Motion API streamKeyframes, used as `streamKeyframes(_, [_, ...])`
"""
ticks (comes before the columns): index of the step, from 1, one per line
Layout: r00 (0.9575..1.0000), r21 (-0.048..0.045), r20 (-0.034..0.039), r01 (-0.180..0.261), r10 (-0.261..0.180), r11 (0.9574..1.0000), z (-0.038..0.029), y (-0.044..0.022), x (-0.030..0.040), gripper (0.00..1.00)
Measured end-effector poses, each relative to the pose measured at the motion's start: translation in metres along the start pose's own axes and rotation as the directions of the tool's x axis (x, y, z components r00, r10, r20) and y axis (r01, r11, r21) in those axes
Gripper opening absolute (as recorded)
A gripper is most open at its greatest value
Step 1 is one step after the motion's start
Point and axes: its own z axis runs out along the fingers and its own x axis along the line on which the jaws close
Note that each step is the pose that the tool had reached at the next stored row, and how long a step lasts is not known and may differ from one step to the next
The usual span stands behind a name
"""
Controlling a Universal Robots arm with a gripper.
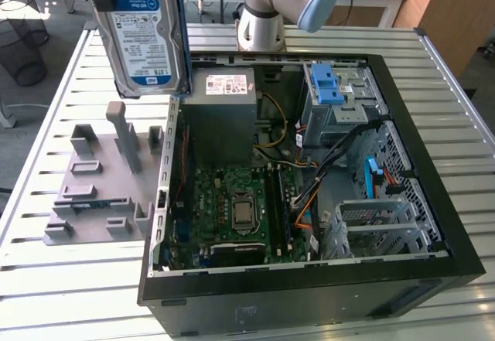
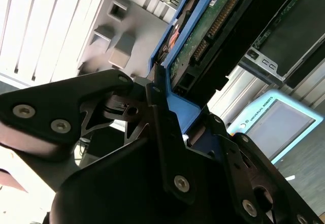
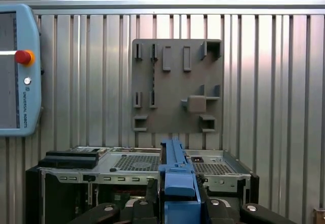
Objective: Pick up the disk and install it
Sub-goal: 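Pick up the disk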
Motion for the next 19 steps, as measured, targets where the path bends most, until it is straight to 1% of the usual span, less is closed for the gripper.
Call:
streamKeyframes(5, [1.0000,0.0000,0.0000,0.000,0.000,1.0000,0.0005,-0.0102,0.0003,0.36])
streamKeyframes(10, [1.0000,0.0000,0.0000,0.000,0.000,1.0000,0.0011,-0.0244,0.0007,0.36])
streamKeyframes(19, [1.0000,-0.0001,-0.0001,0.000,0.000,1.0000,0.0024,-0.0597,0.0015,0.36])
